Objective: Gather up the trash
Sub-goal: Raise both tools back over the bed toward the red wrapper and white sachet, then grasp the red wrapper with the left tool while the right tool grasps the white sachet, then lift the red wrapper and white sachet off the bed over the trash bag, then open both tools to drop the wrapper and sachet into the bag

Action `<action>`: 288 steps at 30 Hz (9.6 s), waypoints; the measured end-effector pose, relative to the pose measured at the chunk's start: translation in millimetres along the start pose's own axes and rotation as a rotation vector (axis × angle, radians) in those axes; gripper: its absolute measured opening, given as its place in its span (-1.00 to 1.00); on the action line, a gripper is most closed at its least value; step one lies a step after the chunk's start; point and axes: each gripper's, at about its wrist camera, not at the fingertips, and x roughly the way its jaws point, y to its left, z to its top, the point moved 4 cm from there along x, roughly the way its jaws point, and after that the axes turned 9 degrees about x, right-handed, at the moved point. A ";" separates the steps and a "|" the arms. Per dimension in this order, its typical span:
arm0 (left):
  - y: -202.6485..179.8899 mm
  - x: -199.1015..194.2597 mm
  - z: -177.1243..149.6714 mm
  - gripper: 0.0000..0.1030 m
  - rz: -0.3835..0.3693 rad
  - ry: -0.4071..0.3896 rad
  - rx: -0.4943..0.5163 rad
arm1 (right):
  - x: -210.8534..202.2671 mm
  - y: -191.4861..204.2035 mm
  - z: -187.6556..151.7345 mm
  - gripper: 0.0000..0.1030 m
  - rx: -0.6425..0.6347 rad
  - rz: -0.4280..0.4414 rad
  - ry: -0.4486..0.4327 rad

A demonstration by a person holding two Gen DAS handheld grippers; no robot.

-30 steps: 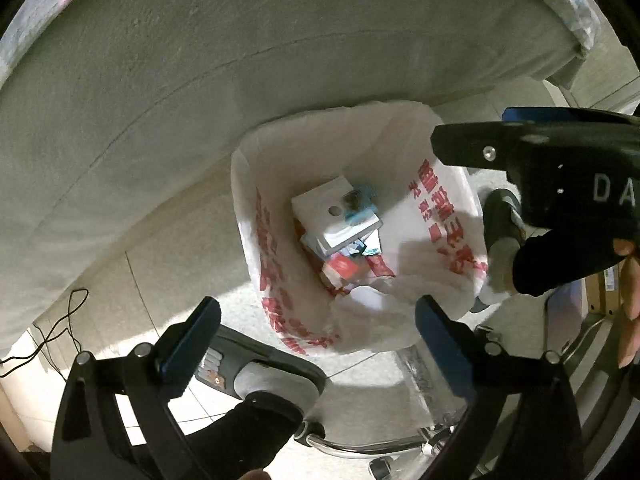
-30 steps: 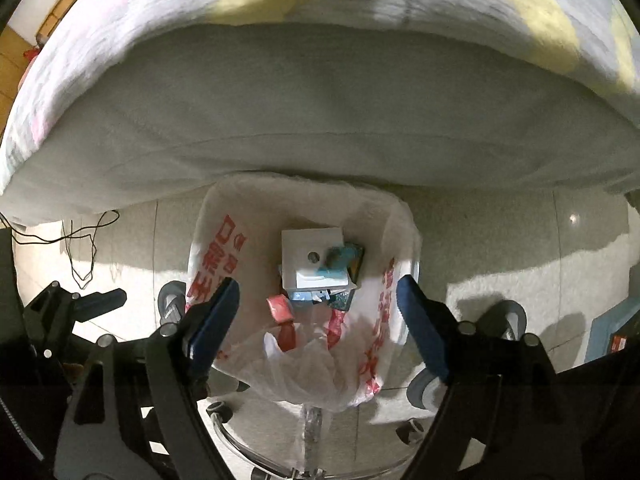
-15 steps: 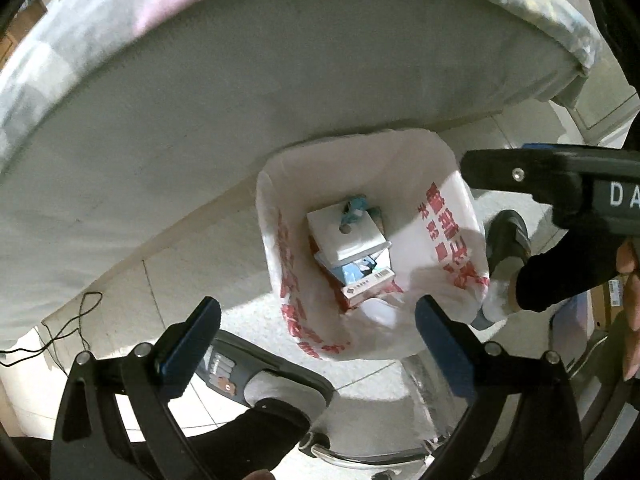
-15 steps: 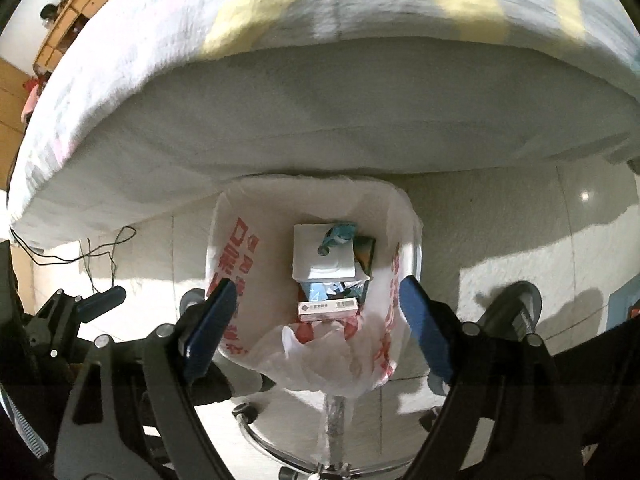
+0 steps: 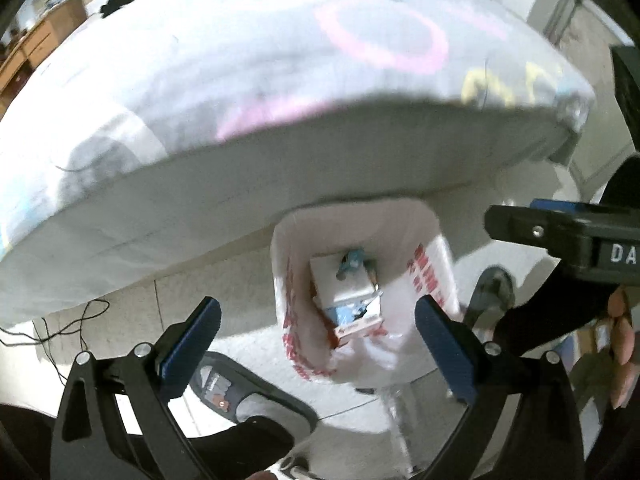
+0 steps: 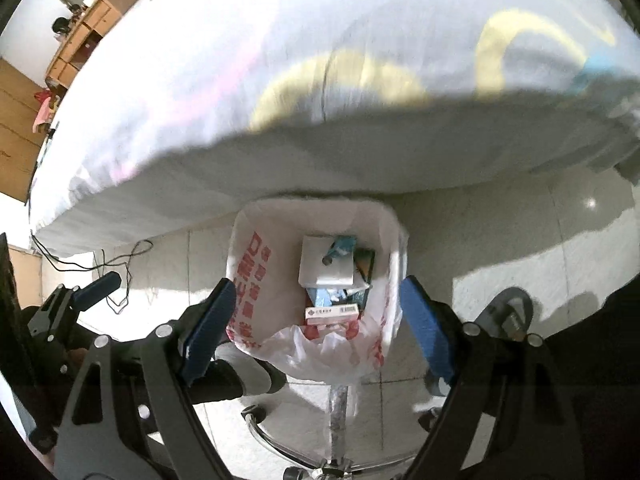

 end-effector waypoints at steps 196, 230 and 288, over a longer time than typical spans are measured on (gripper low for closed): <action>-17.0 -101.8 118.4 -0.53 0.013 -0.226 -0.030 | -171.5 66.4 91.9 -0.75 -0.377 -0.003 -0.347; -10.6 10.7 15.8 -0.52 -0.003 0.034 0.070 | -31.7 56.5 -7.2 -0.75 -0.419 -0.064 -0.134; -6.7 101.0 3.9 0.84 -0.086 0.180 0.127 | 108.2 4.4 9.8 0.62 -0.101 -0.088 0.129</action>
